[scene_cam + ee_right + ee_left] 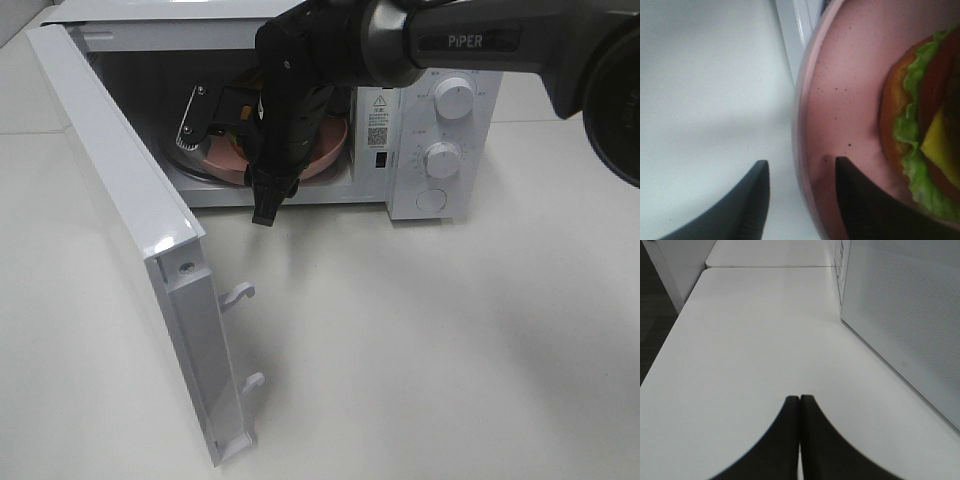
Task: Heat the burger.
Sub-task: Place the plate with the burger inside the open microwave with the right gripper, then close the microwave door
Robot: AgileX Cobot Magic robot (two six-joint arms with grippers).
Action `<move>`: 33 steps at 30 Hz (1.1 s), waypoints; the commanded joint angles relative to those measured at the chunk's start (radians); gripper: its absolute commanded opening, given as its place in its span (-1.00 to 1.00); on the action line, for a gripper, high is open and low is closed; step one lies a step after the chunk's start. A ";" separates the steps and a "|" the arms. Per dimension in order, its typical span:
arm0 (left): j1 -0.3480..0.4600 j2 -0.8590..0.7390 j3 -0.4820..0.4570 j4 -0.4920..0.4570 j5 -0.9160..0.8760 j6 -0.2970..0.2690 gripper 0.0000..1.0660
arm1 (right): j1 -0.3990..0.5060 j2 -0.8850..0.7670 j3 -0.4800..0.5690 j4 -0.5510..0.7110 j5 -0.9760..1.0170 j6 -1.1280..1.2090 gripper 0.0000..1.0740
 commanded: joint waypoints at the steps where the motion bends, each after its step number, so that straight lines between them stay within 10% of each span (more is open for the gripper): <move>1: 0.003 -0.021 0.002 -0.005 -0.013 -0.001 -0.99 | -0.001 -0.011 -0.006 0.004 0.009 0.118 0.06; 33: 0.003 -0.021 0.002 -0.005 -0.013 -0.001 -0.99 | 0.000 -0.112 -0.006 0.064 0.252 0.625 0.28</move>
